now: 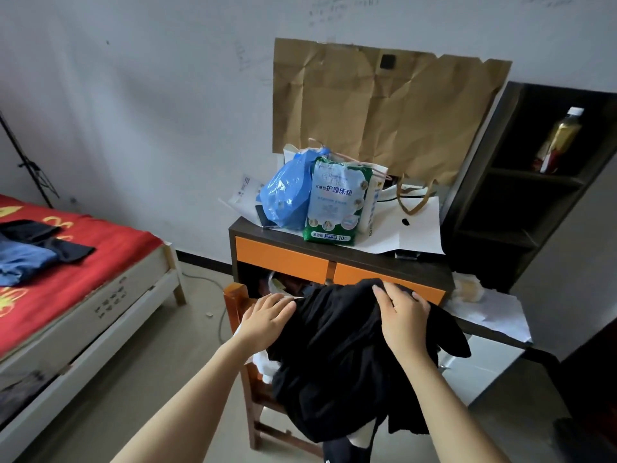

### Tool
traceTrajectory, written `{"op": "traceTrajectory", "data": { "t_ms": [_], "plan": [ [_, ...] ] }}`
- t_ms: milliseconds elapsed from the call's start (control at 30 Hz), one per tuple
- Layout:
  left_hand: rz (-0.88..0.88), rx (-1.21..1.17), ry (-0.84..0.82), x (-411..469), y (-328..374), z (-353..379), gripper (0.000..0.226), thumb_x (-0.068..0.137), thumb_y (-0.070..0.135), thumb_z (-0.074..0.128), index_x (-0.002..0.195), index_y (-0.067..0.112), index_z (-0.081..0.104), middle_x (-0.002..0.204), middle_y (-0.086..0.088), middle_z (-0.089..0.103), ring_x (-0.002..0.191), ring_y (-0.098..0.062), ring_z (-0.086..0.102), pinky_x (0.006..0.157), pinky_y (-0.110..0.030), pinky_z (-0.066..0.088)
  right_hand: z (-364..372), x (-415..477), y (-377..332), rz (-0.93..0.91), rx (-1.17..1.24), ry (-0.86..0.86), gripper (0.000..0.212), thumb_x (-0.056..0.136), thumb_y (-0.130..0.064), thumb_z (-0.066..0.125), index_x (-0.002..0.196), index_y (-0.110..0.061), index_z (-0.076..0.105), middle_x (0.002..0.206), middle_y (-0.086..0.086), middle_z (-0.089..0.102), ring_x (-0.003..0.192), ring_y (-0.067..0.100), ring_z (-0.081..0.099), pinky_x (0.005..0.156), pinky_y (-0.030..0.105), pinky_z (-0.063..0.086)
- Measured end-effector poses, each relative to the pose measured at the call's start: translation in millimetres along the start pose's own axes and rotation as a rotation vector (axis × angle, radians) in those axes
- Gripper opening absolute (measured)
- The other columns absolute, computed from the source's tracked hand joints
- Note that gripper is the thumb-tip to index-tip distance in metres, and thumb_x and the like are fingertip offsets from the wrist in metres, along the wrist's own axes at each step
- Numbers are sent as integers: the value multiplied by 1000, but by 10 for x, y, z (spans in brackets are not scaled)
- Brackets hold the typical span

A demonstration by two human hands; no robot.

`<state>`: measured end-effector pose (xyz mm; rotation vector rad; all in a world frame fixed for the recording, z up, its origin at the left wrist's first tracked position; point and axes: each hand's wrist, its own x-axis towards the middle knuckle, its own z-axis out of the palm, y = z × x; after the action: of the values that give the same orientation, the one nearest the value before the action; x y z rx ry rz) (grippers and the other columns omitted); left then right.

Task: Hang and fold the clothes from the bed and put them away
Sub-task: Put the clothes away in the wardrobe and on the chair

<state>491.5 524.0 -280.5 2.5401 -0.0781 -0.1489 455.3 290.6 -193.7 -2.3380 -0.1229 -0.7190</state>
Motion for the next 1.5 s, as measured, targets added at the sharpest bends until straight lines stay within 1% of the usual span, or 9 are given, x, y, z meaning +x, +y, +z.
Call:
{"op": "traceTrajectory", "data": {
  "t_ms": [100,233,633,767,900,1000,1167,1367,1500],
  "plan": [
    [0,-15,29,-5,27,23,44,100,45,21,140,38,37,149,11,29,141,-11,14,112,-33,9,-245,184,-282,-43,284,121,21,92,-3,54,73,-4,62,53,4,46,50,9,41,60,26,40],
    [-19,-44,13,-49,75,-14,45,102,43,20,142,33,36,151,6,28,142,-14,12,113,-33,8,-540,652,-661,30,598,122,24,97,-10,46,80,-14,61,68,-11,53,60,-10,47,61,5,35],
    [92,-871,236,-601,326,-586,62,97,44,36,151,23,15,153,-5,27,136,-11,34,113,-28,24,-624,1088,-1501,81,1172,-426,23,99,-14,42,91,-12,64,78,-3,72,75,9,67,72,21,54],
    [131,-841,373,-839,198,-920,61,98,25,46,147,29,9,136,6,31,96,28,47,77,0,41,-325,977,-1875,78,1180,-645,23,98,-16,44,88,-13,64,69,-5,70,65,6,66,65,18,54],
    [107,-811,480,-1216,1,-1170,87,68,57,58,137,44,7,143,4,31,131,-3,33,107,-26,30,14,842,-2358,46,1215,-768,23,98,-15,46,83,-14,63,64,-7,69,60,4,65,59,16,53],
    [41,-834,629,-1609,-317,-1314,106,49,75,66,134,46,8,138,12,36,129,1,35,102,-16,33,269,703,-2916,11,1299,-910,32,97,-12,45,74,-15,68,62,-4,69,58,6,65,60,17,54],
    [-122,-845,820,-2280,-995,-1526,86,72,45,55,139,39,0,143,3,33,139,-14,29,108,-34,34,656,369,-3905,-57,1370,-1091,24,97,-13,46,83,-12,66,66,-2,70,63,10,67,64,20,54],
    [-192,-867,954,-3051,-1667,-1976,114,46,81,64,137,44,7,138,12,34,129,-5,37,94,-14,39,1215,-225,-4997,-64,1438,-1217,23,98,-10,44,85,-7,62,66,0,70,63,12,65,66,22,55],
    [-355,-698,899,-3525,-2413,-2266,83,75,40,74,138,49,20,140,7,41,130,-4,37,101,-24,31,1659,-708,-5721,-21,1443,-1174,22,98,-12,45,85,-9,63,82,9,66,81,24,61,79,34,52]
  ]
}}
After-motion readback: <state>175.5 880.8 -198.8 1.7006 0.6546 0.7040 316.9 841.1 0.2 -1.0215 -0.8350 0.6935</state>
